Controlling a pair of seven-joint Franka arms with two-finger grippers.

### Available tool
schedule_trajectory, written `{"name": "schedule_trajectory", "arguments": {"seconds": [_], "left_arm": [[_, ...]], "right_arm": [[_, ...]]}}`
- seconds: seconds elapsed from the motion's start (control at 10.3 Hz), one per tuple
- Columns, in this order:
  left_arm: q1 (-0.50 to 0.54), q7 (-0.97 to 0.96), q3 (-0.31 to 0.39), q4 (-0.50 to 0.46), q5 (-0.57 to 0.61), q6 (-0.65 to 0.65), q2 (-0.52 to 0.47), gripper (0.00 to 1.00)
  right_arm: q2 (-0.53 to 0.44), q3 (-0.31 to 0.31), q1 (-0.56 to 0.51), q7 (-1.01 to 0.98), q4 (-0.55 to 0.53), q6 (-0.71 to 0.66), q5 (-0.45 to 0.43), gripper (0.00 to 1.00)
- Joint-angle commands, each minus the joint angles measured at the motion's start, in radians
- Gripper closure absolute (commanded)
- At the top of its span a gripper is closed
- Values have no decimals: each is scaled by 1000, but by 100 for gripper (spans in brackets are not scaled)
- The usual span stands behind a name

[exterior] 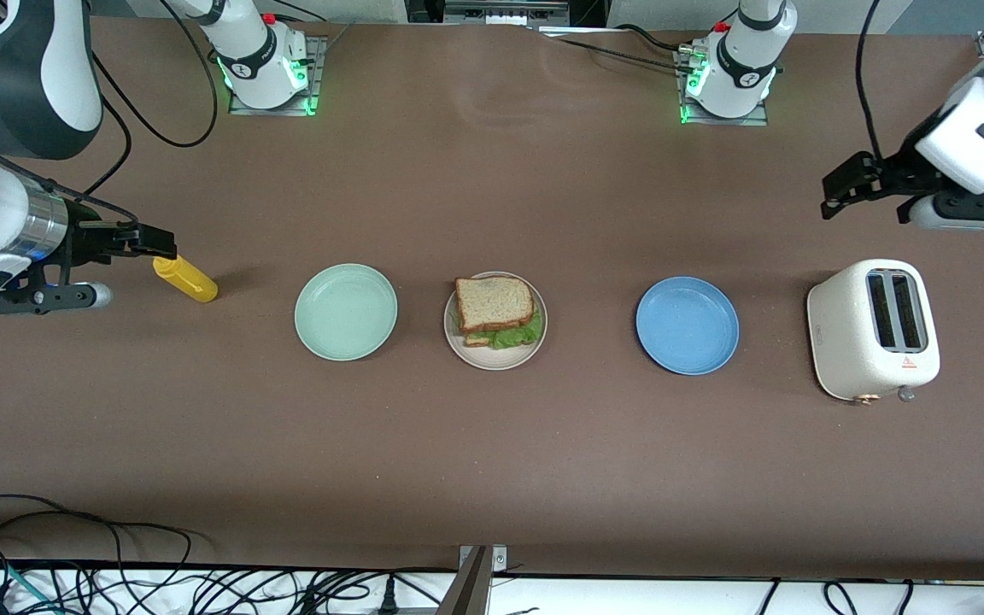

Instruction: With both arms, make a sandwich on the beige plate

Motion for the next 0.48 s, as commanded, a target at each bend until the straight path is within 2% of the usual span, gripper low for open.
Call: {"name": "schedule_trajectory", "arguments": {"seconds": [0.0,0.39], "left_arm": [[7,3,-2,26,-7,-20,8,0],[5,3,-8,20,13,-23,9,0]], "right_arm": [[-36,5,10,16,-37,17,-21,0],[-36,5,27,18,-34,27,-38,0]]}}
